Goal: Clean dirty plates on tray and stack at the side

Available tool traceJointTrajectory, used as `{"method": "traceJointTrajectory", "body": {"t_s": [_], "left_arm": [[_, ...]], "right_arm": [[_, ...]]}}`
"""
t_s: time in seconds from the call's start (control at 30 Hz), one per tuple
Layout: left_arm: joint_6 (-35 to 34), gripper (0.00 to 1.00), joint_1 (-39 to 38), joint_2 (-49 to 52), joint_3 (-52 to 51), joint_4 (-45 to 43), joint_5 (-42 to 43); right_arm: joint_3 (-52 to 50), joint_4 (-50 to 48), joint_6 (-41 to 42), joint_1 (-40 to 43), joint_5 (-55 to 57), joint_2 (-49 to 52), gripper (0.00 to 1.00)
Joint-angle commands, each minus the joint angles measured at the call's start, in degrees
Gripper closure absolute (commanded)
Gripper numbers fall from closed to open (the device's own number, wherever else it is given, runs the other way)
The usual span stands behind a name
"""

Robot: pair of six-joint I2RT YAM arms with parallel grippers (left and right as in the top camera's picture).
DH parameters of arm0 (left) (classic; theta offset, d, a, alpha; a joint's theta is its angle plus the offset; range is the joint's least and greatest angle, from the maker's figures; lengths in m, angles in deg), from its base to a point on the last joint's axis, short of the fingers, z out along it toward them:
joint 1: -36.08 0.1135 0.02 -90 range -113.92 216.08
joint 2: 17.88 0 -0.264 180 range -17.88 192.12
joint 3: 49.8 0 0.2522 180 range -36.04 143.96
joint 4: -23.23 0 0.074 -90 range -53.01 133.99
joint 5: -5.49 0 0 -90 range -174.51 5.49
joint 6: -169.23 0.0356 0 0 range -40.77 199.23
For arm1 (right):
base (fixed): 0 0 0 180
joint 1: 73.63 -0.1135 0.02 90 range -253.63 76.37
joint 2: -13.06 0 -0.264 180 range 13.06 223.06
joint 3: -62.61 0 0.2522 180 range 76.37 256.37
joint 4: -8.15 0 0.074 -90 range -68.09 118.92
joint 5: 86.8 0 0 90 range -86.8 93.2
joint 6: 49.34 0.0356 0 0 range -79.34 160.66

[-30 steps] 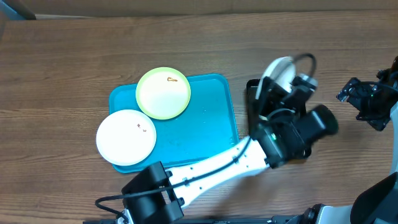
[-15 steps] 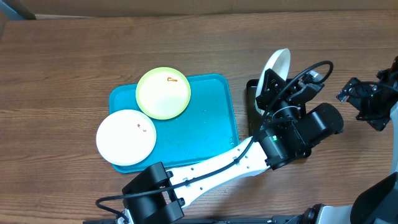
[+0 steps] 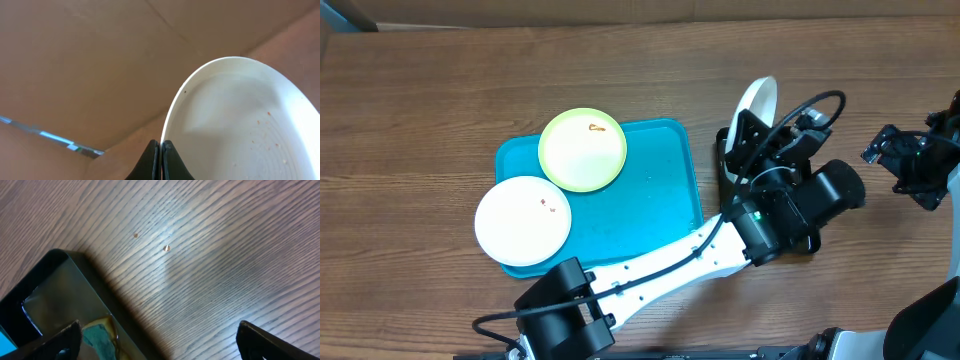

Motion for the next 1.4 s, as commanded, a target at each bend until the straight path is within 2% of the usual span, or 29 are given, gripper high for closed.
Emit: {"method": "traceJointTrajectory", "body": {"t_s": [0.0, 0.13, 0.3, 0.47, 0.57, 0.67, 0.83, 1.07, 1.2, 1.37], "left_arm": [[-9.2, 0.96, 1.8, -0.5, 1.1, 3.9, 8.3], [-17.4, 0.96, 5.0, -1.8, 1.6, 11.6, 19.1], [-26.6, 0.96, 12.7, -5.9, 3.5, 18.6, 38.0], [-33.7, 0.96, 25.2, -10.8, 3.5, 22.8, 59.8], [-36.7, 0.96, 35.5, -12.0, 3.5, 27.0, 72.8], [-36.8, 0.96, 45.2, -12.0, 3.5, 31.8, 80.1], [-36.7, 0.96, 61.8, -12.0, 3.5, 40.0, 81.5], [-36.6, 0.95, 82.1, -12.0, 3.3, 45.3, 81.2], [-36.6, 0.96, 89.7, -12.0, 3.3, 47.2, 78.4], [-34.0, 0.96, 94.2, -12.0, 2.8, 47.5, 75.6]], "right_arm": [[1.2, -0.2, 0.2, 0.1, 0.5, -0.2, 0.0], [1.2, -0.2, 0.2, 0.1, 0.5, -0.2, 0.0], [1.2, -0.2, 0.2, 0.1, 0.5, -0.2, 0.0], [1.2, -0.2, 0.2, 0.1, 0.5, -0.2, 0.0], [1.2, -0.2, 0.2, 0.1, 0.5, -0.2, 0.0], [1.2, -0.2, 0.2, 0.1, 0.5, -0.2, 0.0], [1.2, -0.2, 0.2, 0.1, 0.5, -0.2, 0.0], [1.2, -0.2, 0.2, 0.1, 0.5, -0.2, 0.0], [1.2, -0.2, 0.2, 0.1, 0.5, -0.2, 0.0], [1.2, -0.2, 0.2, 0.1, 0.5, -0.2, 0.0]]}}
